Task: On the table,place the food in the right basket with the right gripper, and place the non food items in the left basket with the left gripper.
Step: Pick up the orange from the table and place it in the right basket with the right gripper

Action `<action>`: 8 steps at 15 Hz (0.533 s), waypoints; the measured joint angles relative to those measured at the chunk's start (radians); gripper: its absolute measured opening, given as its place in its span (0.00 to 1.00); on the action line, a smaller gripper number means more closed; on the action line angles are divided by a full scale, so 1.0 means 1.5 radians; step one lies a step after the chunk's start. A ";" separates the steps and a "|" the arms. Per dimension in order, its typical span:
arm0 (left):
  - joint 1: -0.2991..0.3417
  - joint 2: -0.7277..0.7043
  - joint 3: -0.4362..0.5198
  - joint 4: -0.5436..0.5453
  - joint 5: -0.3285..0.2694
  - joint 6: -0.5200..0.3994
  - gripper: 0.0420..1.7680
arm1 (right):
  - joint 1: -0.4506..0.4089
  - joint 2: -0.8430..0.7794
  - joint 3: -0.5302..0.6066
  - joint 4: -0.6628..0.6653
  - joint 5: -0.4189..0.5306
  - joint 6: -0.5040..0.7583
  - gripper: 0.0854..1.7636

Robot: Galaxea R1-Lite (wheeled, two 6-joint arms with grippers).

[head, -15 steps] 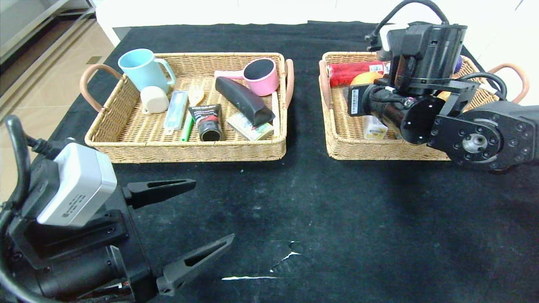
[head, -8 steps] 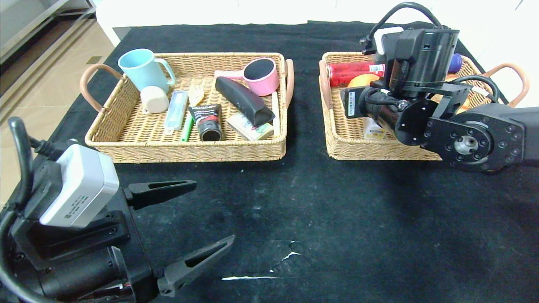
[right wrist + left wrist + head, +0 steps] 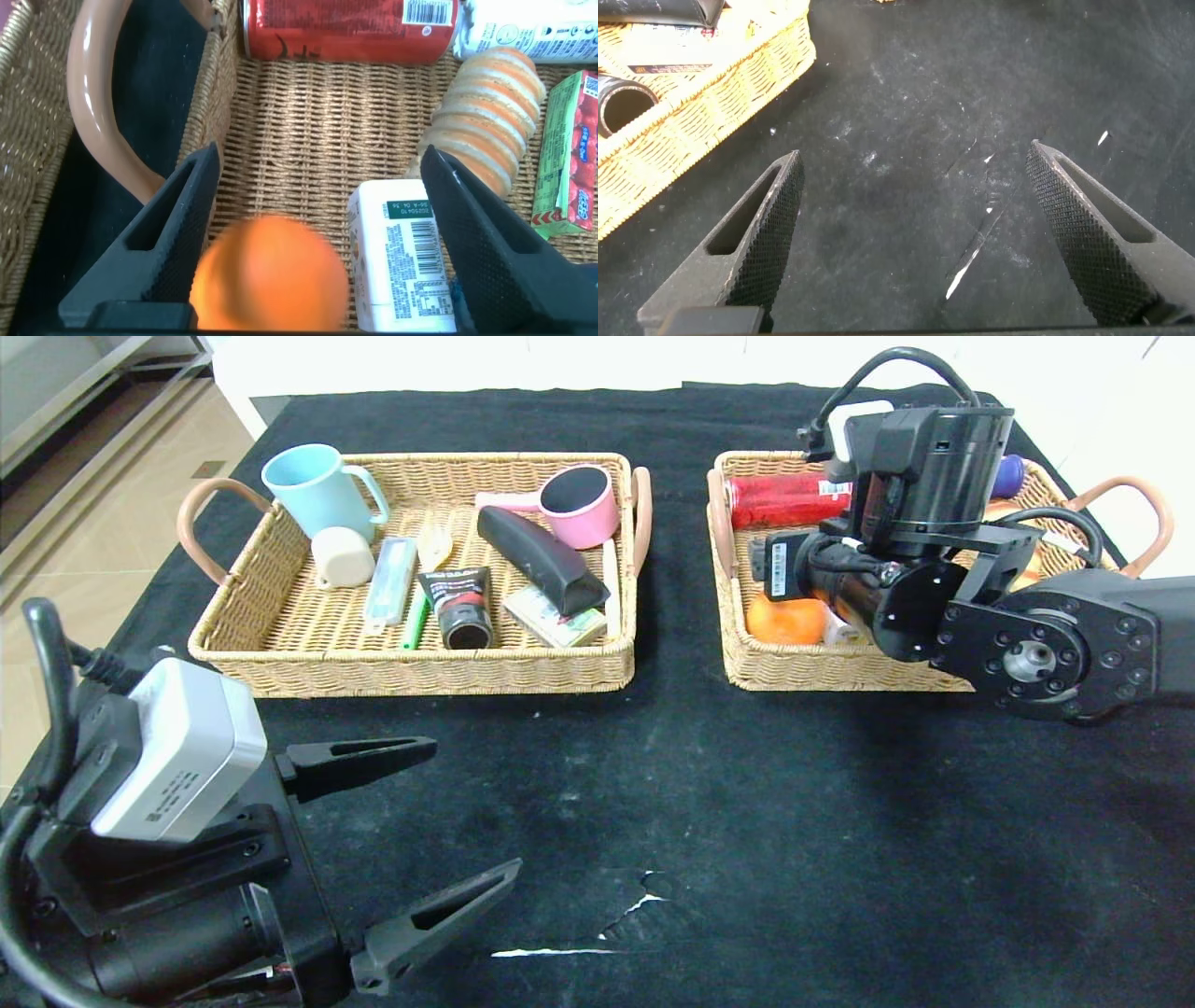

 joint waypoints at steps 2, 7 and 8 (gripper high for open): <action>0.000 0.000 0.000 0.000 0.000 0.000 0.97 | 0.000 0.000 0.003 -0.005 -0.001 0.000 0.90; 0.000 0.000 -0.001 0.001 0.004 0.000 0.97 | 0.008 -0.022 0.030 -0.006 -0.003 -0.009 0.93; 0.000 0.000 -0.003 0.000 0.005 -0.001 0.97 | 0.009 -0.031 0.041 -0.006 -0.003 -0.012 0.94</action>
